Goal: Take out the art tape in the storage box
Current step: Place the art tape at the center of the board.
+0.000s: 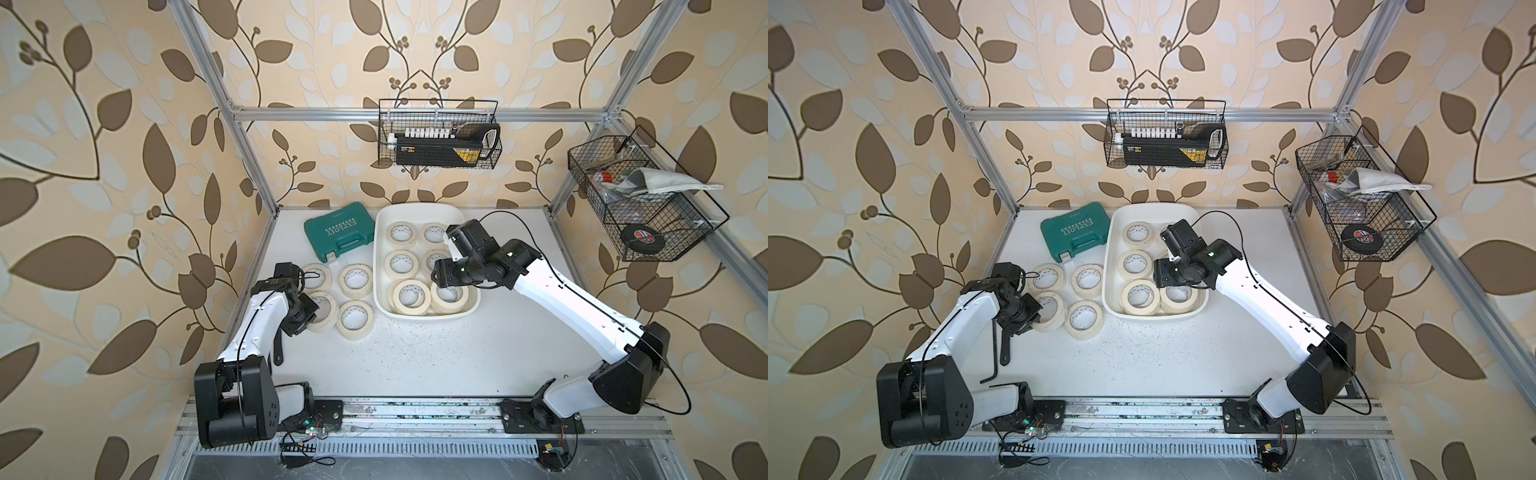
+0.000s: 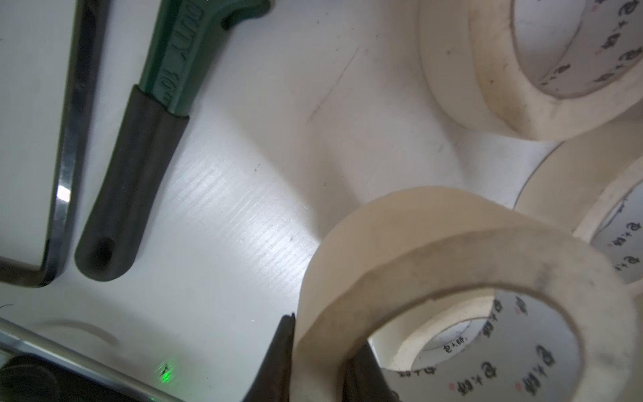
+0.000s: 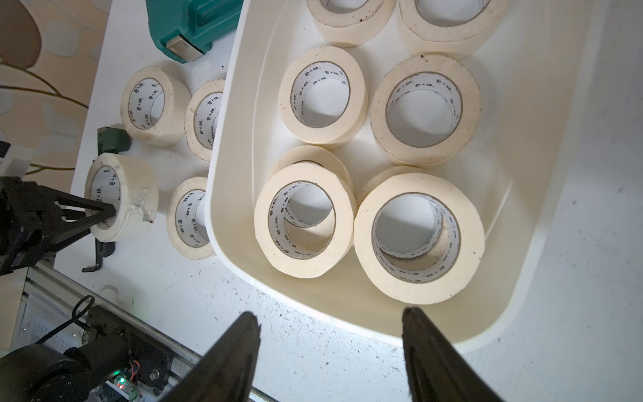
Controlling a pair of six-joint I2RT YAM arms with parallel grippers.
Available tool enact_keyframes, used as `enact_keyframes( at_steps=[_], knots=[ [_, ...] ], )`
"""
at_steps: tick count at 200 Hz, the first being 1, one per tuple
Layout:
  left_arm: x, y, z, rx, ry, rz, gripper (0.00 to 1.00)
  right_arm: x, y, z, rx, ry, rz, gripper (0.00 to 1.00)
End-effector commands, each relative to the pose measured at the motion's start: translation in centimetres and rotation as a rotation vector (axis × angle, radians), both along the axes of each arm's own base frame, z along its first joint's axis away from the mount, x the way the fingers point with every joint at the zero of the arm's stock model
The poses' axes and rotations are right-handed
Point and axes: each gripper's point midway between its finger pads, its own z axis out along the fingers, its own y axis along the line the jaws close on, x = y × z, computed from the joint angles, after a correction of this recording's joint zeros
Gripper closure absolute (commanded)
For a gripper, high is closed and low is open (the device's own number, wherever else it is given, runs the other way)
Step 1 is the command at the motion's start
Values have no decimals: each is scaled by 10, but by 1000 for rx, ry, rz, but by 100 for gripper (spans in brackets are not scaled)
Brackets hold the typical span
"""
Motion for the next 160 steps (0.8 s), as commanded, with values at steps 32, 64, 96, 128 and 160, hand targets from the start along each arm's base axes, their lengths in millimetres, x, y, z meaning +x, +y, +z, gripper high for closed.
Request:
enact_keyframes(
  at_steps=[32,64,96,128,160],
  knots=[
    [-15,31,-8,152,2,162,100,4,5,-7,4,23,16,33],
    [-14,35,-18,175,-4,180,97,14,8,-13,-12,41,25,33],
    [-13,39,-24,196,14,182,94,20,11,-21,-19,53,27,33],
    [-5,34,-17,161,-38,177,95,22,13,-28,-18,70,33,33],
    [-1,36,7,175,-145,185,93,22,13,-28,-21,70,36,33]
  ],
)
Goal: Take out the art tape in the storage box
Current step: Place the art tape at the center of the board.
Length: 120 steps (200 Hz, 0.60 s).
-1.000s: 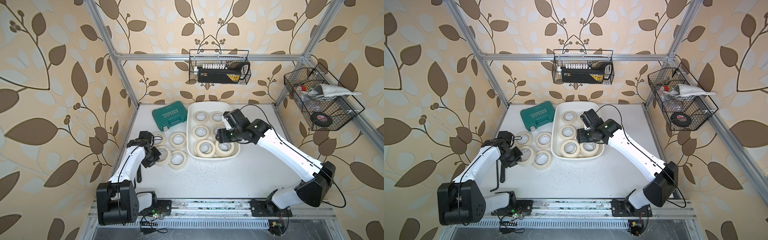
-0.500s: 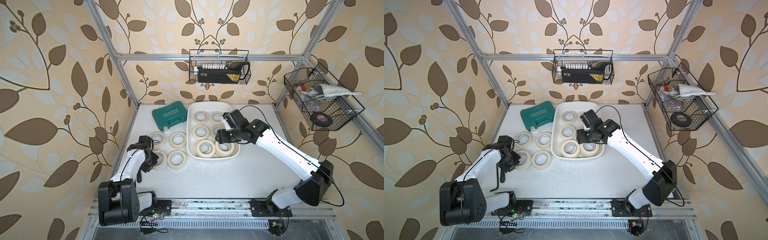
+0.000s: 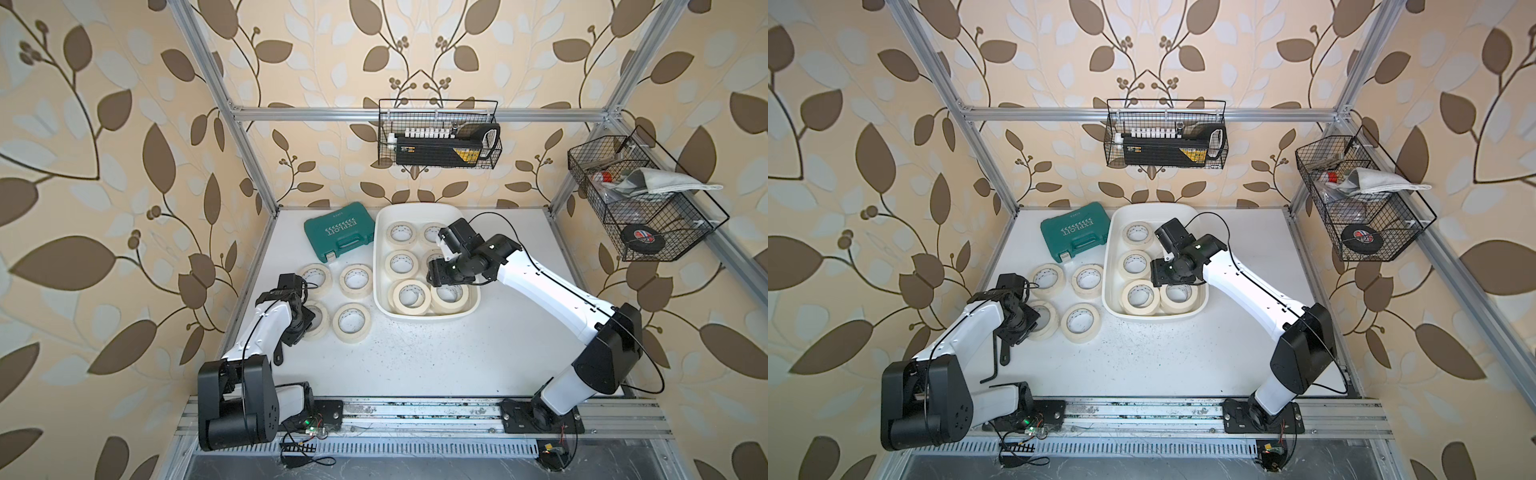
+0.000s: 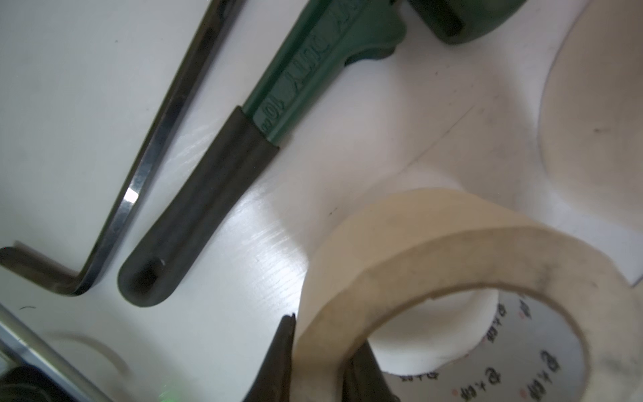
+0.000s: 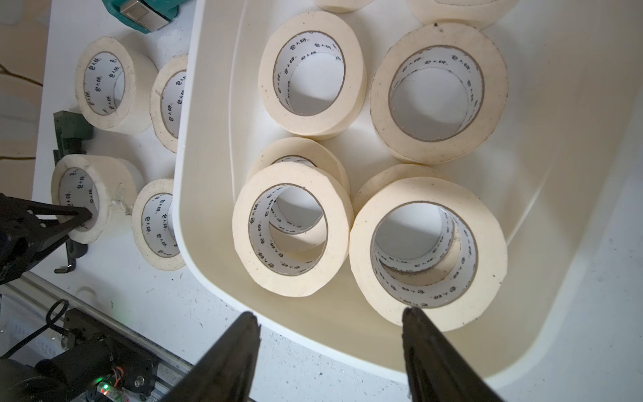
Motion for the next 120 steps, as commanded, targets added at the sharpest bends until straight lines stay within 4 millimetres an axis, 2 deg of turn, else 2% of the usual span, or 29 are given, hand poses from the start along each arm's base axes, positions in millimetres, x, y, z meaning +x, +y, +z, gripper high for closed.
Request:
enact_keyframes(
  at_steps=[1,22,58,92,120],
  knots=[
    [9,8,26,39,-120,26,93,5,5,8,18,-16,14,33],
    [7,14,25,69,-108,41,92,4,4,9,24,-17,11,33],
    [12,9,8,38,-51,33,92,2,3,12,28,-23,10,33],
    [19,3,-6,-8,-54,62,92,2,1,4,16,-14,6,33],
    [25,1,-12,-22,-65,59,87,3,2,-3,8,2,5,33]
  ],
)
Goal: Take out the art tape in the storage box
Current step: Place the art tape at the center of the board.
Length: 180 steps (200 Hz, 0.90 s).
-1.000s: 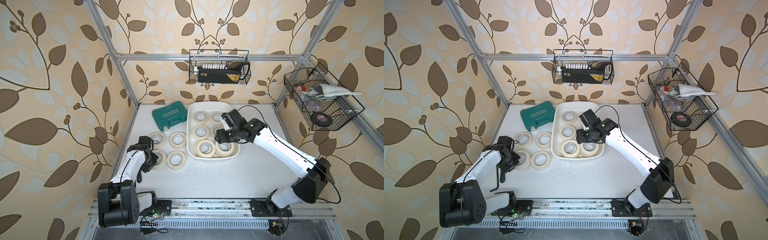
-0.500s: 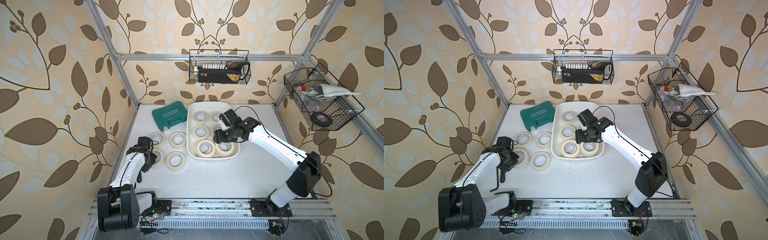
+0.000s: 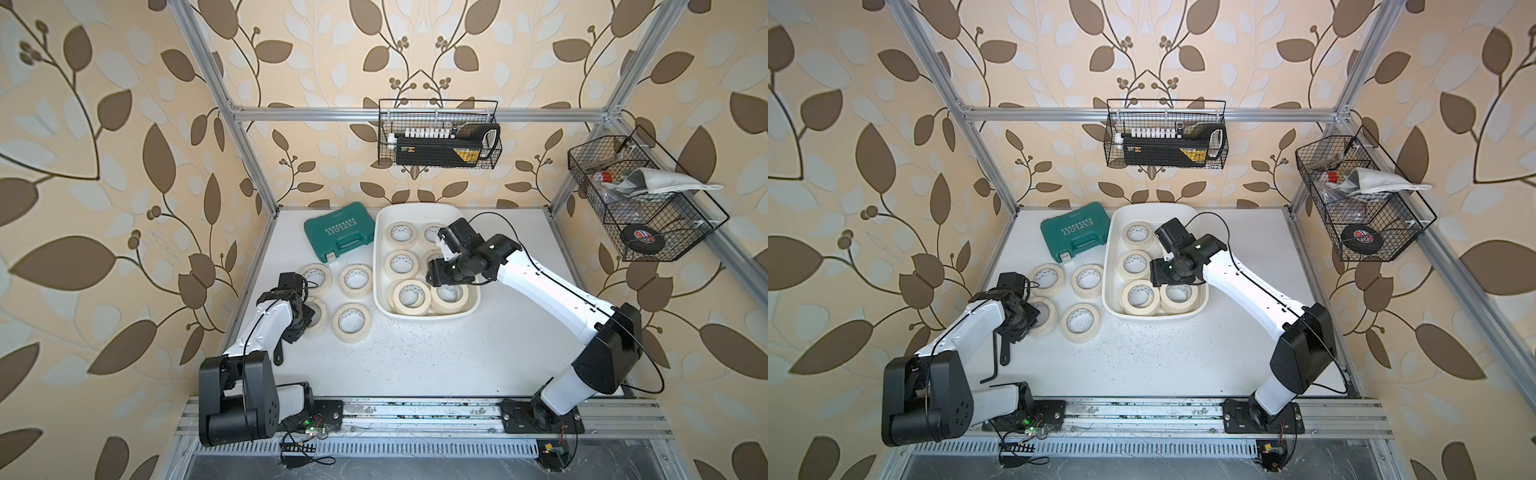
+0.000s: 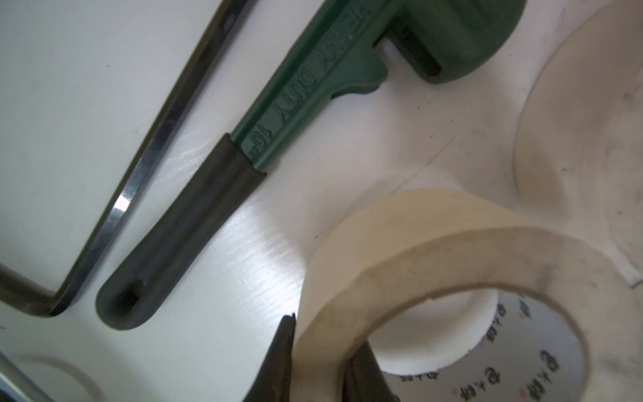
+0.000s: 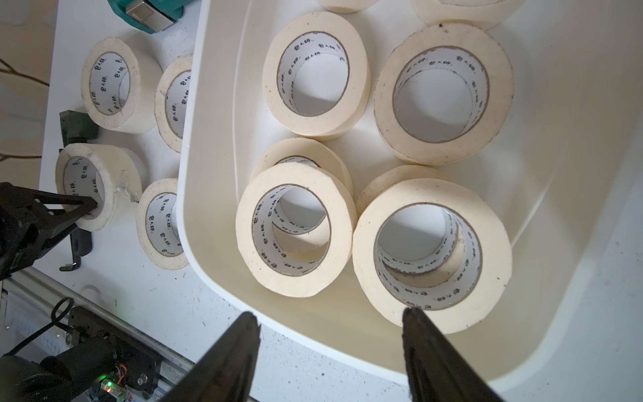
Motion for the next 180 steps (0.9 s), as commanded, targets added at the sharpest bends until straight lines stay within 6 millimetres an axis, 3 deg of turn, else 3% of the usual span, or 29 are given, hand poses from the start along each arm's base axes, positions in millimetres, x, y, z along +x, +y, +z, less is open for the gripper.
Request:
enact_keyframes(
  at_steps=[1,87,137,180],
  knots=[
    [13,-1,-2,-24,-48,22,87,3,0,-4,-2,2,3,33],
    [16,-8,-15,-61,-20,6,65,7,-14,-17,-41,29,-17,33],
    [19,-6,6,-41,-59,-13,35,10,-31,-24,-80,51,-20,33],
    [32,-11,55,-1,-156,-109,18,16,-53,-38,-141,98,-2,33]
  ],
)
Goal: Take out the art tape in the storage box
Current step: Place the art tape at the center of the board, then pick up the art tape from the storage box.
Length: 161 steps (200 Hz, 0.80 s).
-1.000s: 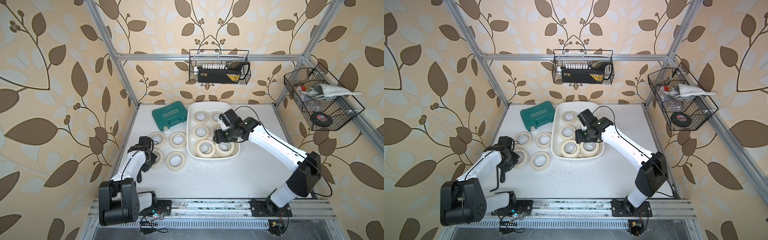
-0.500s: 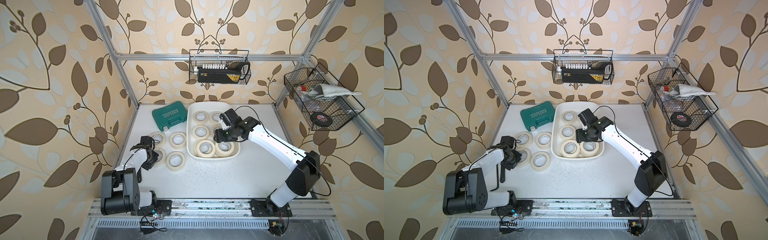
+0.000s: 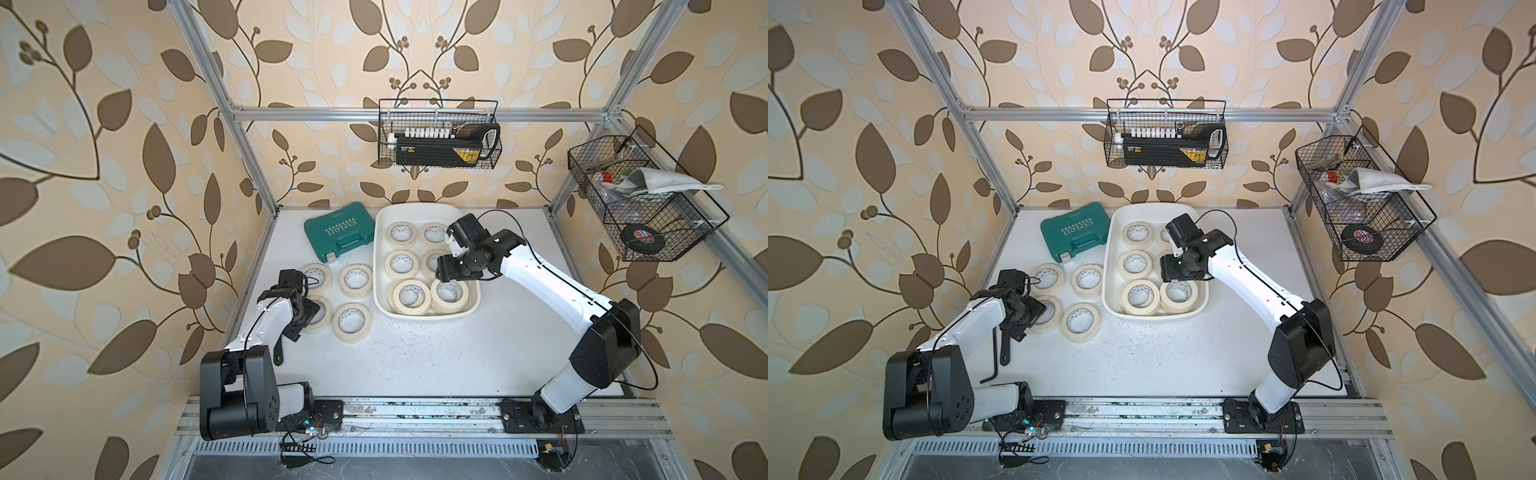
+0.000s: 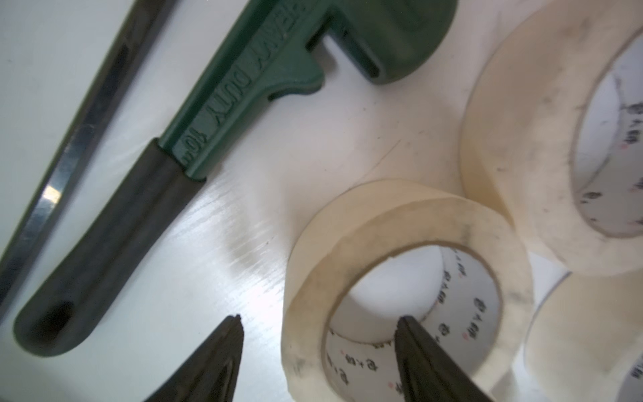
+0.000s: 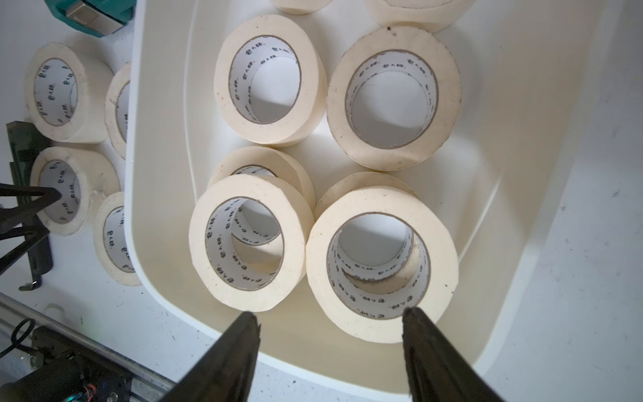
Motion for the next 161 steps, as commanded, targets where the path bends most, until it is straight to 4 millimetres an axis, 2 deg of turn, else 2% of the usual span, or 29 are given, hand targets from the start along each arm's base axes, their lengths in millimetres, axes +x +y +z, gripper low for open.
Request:
enact_keyframes(
  at_steps=[1,16,26,59,95,119,161],
  knots=[
    [10,-2,40,43,-80,-72,18,-3,-15,-18,-71,59,30,33],
    [12,-6,57,87,-98,-112,5,3,-26,-22,-136,46,12,33],
    [12,-10,68,122,-98,-146,2,6,-31,-25,-169,42,16,33],
    [19,-30,101,195,-125,-285,1,14,-37,-37,-209,46,32,33],
    [29,-76,129,80,-216,-511,1,21,-40,-52,-168,97,36,33],
    [29,-91,139,41,-234,-568,1,22,-38,-61,-154,121,63,32],
    [30,-104,141,7,-255,-620,1,23,-38,-78,-142,167,82,34]
  ],
)
